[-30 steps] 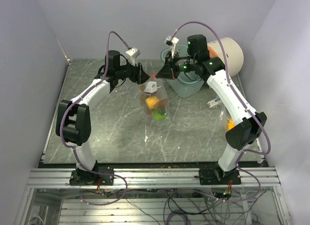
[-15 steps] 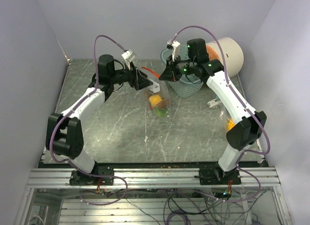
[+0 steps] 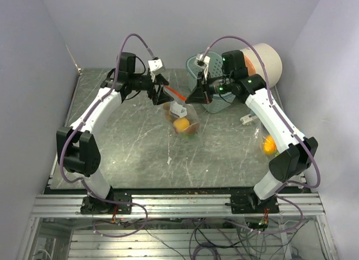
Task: Open the zip-top bag and remove the fake food
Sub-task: Pick up the zipper food storage bag at the center of the board.
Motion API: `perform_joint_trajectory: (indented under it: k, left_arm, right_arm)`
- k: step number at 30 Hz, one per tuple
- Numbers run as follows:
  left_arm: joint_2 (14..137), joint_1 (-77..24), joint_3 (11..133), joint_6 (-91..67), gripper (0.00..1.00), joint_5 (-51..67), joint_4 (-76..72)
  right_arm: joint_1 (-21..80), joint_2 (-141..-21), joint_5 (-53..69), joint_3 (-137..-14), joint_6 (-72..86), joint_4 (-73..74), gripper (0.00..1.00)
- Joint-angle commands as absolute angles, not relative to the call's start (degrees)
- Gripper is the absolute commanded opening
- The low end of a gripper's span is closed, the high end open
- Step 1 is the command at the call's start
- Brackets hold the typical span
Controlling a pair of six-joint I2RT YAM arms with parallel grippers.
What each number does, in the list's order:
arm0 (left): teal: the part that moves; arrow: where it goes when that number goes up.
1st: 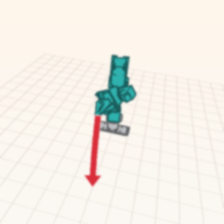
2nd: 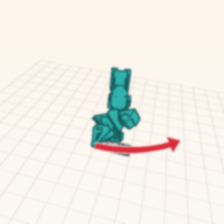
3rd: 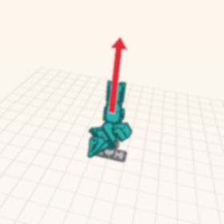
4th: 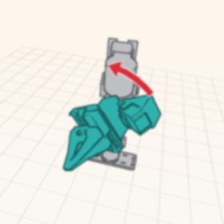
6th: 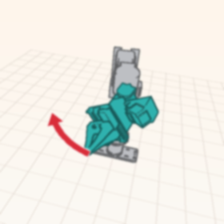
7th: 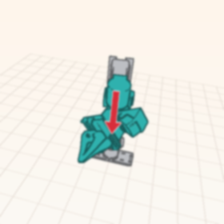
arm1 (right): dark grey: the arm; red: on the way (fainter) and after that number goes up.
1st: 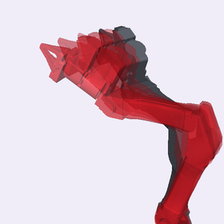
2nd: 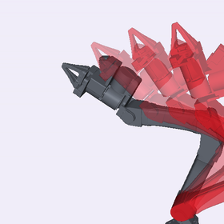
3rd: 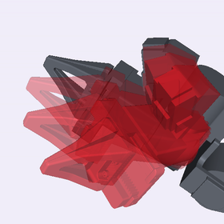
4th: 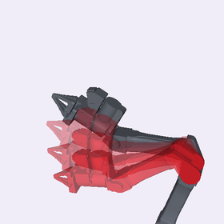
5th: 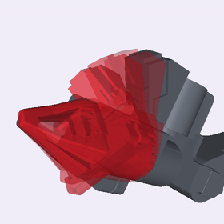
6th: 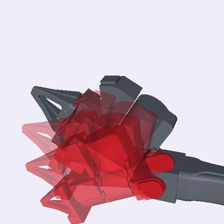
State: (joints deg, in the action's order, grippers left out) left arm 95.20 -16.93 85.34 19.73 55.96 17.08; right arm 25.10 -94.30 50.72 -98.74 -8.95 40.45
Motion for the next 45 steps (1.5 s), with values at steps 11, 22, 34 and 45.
perform_joint_trajectory:
  k: [11,22,34,45]
  left_arm:
    - [99.1,-18.0,92.3,37.9,0.99,69.3,29.6]
    - [94.7,-19.1,85.0,24.3,0.97,78.9,14.6]
    - [96.3,-22.7,83.7,8.0,0.29,79.0,-0.5]
    - [93.8,-22.2,80.0,-6.2,0.07,70.6,-9.4]
  right_arm:
    - [25.2,-92.4,60.3,-100.8,-14.6,46.7,0.00]
    - [25.2,-92.4,62.1,-102.0,-13.9,46.1,0.00]
    - [25.2,-92.7,60.8,-101.3,-11.6,44.4,0.00]
    - [23.8,-87.8,39.0,-89.3,5.6,18.9,0.38]
